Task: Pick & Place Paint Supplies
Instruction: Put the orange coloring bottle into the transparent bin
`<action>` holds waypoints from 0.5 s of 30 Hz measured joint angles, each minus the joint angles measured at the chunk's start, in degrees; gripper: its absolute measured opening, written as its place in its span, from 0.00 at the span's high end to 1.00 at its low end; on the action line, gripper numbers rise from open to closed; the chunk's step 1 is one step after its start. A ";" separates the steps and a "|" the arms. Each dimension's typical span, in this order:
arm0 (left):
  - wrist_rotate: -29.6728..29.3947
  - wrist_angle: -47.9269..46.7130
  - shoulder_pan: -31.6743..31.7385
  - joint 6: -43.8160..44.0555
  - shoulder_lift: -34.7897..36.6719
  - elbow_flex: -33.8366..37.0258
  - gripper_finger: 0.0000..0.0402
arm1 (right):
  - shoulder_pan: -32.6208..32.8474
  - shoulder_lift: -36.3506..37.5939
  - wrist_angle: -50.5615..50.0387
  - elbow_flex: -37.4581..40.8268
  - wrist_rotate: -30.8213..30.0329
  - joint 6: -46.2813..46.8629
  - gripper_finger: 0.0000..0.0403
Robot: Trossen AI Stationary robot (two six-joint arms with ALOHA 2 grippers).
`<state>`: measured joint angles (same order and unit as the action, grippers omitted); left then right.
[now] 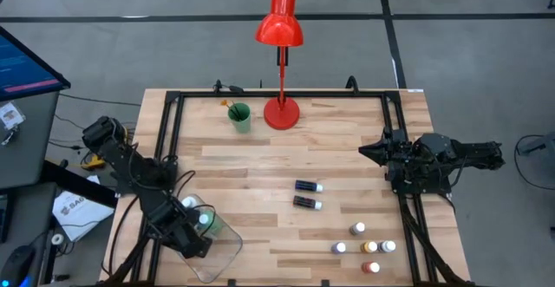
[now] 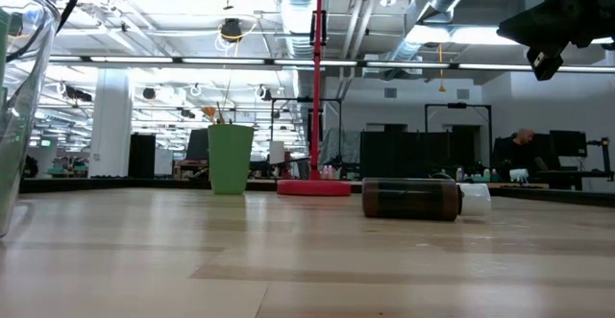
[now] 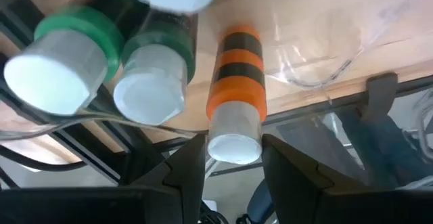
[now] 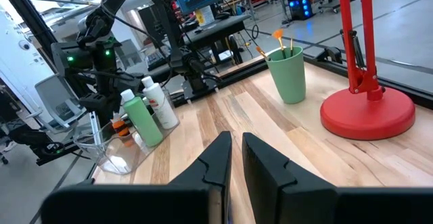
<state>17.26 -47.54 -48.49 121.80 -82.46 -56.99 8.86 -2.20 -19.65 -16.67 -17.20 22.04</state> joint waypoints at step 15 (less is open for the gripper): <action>-0.18 0.15 -0.68 -0.33 0.14 0.00 0.59 | 0.01 0.00 -0.01 0.00 0.00 0.00 0.92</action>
<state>17.08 -47.40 -49.17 121.47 -82.31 -56.99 8.87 -2.20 -19.65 -16.67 -17.21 22.04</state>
